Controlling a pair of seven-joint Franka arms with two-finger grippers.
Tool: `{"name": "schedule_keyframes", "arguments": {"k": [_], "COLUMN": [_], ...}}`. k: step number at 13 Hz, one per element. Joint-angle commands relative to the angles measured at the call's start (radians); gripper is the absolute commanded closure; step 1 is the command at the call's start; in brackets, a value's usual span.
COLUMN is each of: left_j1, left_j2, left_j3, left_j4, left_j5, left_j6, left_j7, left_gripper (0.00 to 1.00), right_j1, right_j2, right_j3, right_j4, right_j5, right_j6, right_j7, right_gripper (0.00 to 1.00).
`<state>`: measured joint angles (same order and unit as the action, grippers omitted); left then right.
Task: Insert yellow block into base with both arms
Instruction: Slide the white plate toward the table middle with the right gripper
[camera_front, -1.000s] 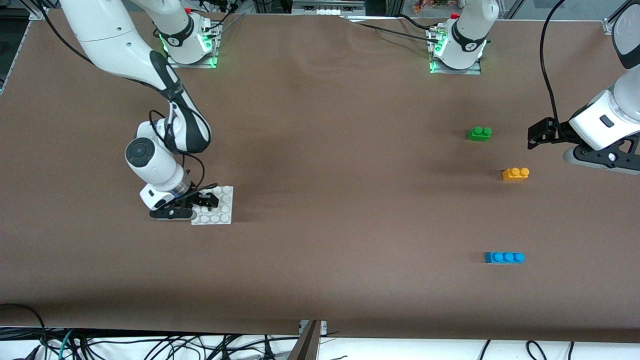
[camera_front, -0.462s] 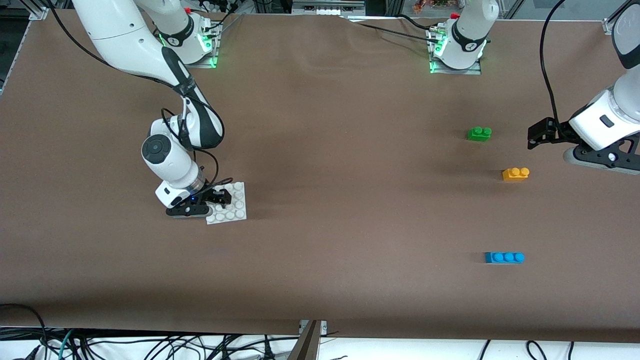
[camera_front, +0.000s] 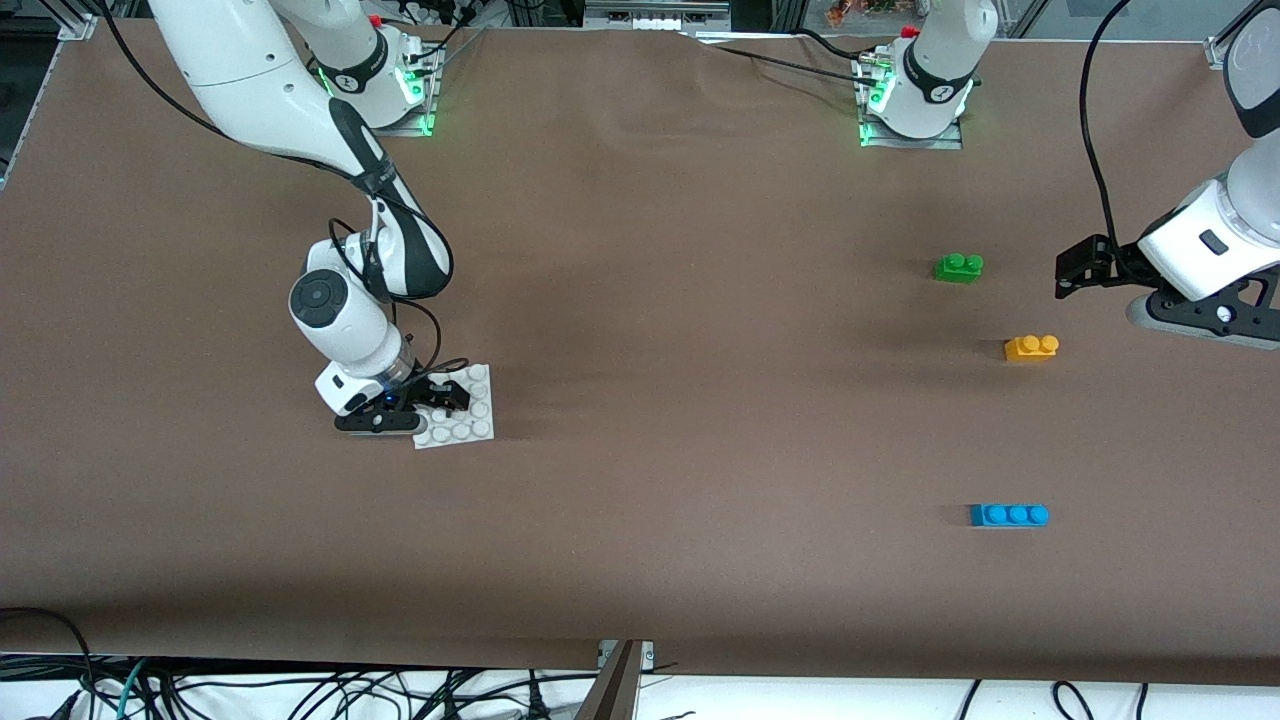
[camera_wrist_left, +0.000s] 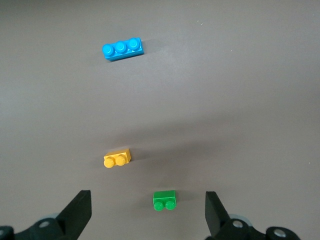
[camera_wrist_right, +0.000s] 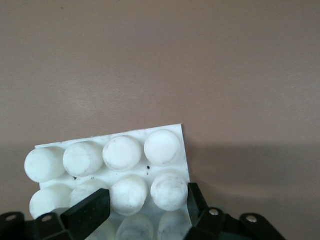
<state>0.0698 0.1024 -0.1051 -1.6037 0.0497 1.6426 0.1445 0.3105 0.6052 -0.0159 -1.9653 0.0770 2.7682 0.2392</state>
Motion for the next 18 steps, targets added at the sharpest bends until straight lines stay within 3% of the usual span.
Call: {"name": "schedule_keyframes", "arguments": {"k": [1,18], "left_j1": [-0.001,-0.001], "left_j2": [-0.009,-0.009], "left_j3": [0.001,0.001], "left_j4": [0.001,0.001], "left_j5": [-0.028,-0.028], "left_j6": [-0.007,-0.007], "left_j7": [-0.005,-0.005], "left_gripper": [0.0,0.0], "right_j1": [0.039,0.334], "right_j2": [0.025,0.195], "right_j3": [0.007,-0.004], "right_j4": [0.022,0.264], "right_j5": [0.021,0.017], "right_j6": [0.018,0.062], "right_j7": [0.054,0.48], "right_gripper": [0.28,0.3]}}
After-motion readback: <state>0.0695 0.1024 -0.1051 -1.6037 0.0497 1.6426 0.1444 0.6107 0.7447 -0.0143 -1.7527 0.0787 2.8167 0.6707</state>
